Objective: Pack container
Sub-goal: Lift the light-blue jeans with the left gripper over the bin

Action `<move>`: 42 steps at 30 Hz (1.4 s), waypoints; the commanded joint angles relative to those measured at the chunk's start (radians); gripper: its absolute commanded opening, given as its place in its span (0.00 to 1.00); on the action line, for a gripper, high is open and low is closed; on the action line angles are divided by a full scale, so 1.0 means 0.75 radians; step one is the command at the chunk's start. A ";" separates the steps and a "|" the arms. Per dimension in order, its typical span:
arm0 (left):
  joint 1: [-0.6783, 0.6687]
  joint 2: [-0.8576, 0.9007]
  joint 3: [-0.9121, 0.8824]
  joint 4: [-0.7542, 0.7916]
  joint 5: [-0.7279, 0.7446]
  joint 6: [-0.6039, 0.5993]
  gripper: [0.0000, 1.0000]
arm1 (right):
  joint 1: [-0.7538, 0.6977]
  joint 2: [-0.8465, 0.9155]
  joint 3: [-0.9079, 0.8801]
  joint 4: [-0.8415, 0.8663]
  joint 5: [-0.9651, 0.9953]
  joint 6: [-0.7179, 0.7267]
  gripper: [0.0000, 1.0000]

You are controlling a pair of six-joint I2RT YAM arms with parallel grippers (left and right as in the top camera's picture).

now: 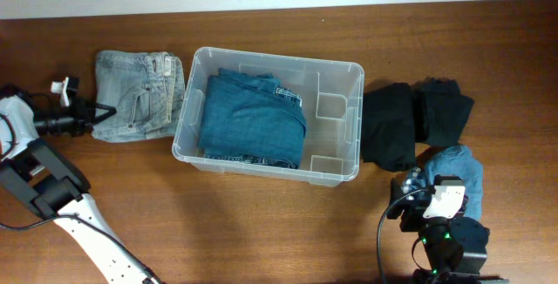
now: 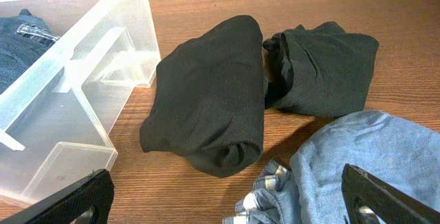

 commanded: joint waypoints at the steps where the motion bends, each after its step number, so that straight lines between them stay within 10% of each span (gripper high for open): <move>1: 0.032 0.102 0.113 -0.195 -0.013 0.045 0.00 | -0.009 -0.007 -0.009 -0.001 -0.008 -0.005 0.99; 18: -0.148 -0.833 0.209 -0.237 0.203 -0.025 0.00 | -0.009 -0.007 -0.009 -0.001 -0.008 -0.005 0.98; 36: -1.169 -1.116 0.209 0.198 0.209 -0.452 0.00 | -0.009 -0.007 -0.009 -0.001 -0.008 -0.005 0.98; 42: -1.457 -1.116 0.209 0.254 -0.320 -0.578 0.00 | -0.009 -0.007 -0.009 -0.001 -0.008 -0.005 0.98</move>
